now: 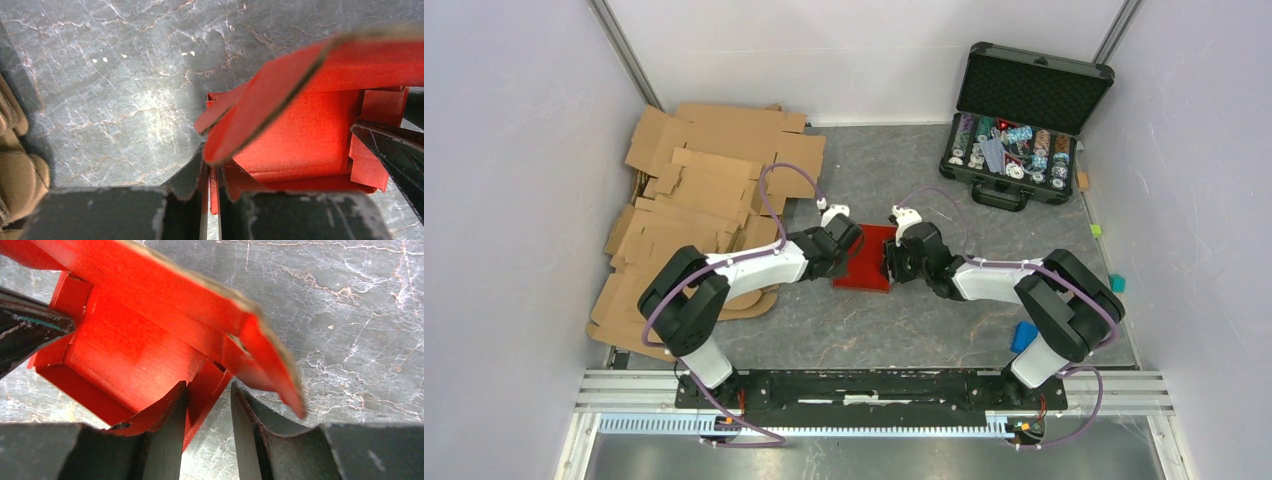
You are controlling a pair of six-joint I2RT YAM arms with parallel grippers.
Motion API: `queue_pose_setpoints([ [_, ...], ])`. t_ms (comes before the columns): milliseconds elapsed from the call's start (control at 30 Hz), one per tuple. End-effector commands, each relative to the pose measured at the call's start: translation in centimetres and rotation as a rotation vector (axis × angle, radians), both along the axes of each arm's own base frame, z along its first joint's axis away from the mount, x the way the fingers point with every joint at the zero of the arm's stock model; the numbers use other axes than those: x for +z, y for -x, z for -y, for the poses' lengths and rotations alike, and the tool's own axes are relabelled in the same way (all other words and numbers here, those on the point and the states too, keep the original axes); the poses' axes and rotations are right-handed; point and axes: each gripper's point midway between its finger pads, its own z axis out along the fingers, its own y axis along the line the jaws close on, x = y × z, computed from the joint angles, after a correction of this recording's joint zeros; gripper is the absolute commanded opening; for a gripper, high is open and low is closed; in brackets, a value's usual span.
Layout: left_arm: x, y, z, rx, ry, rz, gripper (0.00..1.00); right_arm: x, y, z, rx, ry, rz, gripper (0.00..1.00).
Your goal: Fold the paper box
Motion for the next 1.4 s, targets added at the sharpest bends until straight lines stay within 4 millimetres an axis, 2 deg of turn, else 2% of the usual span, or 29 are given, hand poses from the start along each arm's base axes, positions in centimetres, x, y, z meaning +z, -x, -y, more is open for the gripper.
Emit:
queue_pose_setpoints([
  [0, 2.0, -0.1, 1.1, 0.096, 0.077, 0.081, 0.02, 0.5, -1.0, 0.9, -0.01, 0.137, 0.056, 0.42],
  [267, 3.2, 1.1, 1.8, 0.191, 0.175, 0.121, 0.04, 0.8, -0.9, 2.1, -0.006, 0.288, 0.086, 0.38],
  [433, 2.6, 1.8, 1.7, 0.28, 0.197, 0.122, 0.04, 0.8, -0.4, 2.2, 0.005, 0.291, 0.083, 0.4],
  [533, 2.3, 2.2, 1.3, 0.332, 0.184, 0.132, 0.05, 1.1, -0.3, 2.6, -0.005, 0.318, 0.102, 0.37],
  [600, 2.3, 2.5, 1.2, 0.355, 0.171, 0.139, 0.05, 1.2, -0.5, 3.0, -0.018, 0.36, 0.114, 0.29],
  [967, 2.2, 3.3, 2.4, 0.363, 0.127, 0.152, 0.04, 1.1, -1.0, 5.8, -0.066, 0.631, 0.17, 0.26],
  [1033, 2.2, 3.4, 2.4, 0.361, 0.128, 0.151, 0.04, 1.2, -1.1, 6.0, -0.07, 0.644, 0.178, 0.28],
  [1133, 2.1, 3.4, 2.3, 0.363, 0.124, 0.152, 0.04, 1.3, -1.1, 6.1, -0.07, 0.65, 0.181, 0.41],
  [1233, 1.9, 3.4, 2.1, 0.374, 0.12, 0.152, 0.04, 1.4, -0.9, 5.2, -0.039, 0.595, 0.174, 0.48],
  [1367, 1.7, 3.4, 1.9, 0.383, 0.114, 0.155, 0.03, 2.1, -0.6, 3.8, -0.01, 0.485, 0.17, 0.51],
])
